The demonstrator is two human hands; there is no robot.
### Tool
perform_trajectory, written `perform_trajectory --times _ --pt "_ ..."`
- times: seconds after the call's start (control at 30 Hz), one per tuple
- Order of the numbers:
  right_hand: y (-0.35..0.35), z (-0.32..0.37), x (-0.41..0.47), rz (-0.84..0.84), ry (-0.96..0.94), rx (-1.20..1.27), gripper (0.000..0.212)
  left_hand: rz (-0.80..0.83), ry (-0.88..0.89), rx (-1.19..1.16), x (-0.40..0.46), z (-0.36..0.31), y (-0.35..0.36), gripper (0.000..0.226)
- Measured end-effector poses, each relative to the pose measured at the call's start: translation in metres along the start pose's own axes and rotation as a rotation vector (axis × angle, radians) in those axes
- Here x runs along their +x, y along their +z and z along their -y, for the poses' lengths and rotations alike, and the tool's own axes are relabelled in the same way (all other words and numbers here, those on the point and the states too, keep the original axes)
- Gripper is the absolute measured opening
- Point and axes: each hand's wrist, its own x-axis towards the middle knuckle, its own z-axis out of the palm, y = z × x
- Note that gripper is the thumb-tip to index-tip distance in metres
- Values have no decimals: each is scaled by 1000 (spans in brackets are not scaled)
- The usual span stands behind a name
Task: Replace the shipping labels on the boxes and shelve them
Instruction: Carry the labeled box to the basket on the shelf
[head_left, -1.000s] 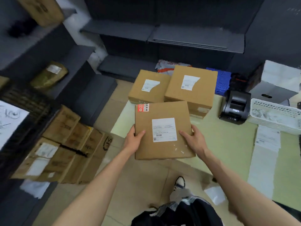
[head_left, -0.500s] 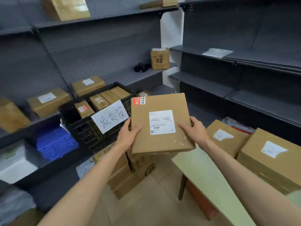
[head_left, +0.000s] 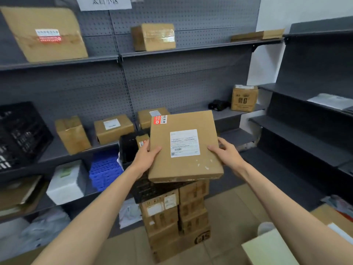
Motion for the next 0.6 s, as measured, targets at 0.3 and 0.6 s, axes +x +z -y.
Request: perform_trajectory --times 0.3,0.6 --pt "39 24 116 254 -1 128 44 -152 -92 15 77 2 -39 46" --pt "106 59 192 270 2 199 48 -235 -159 -43 144 33 -98 41"
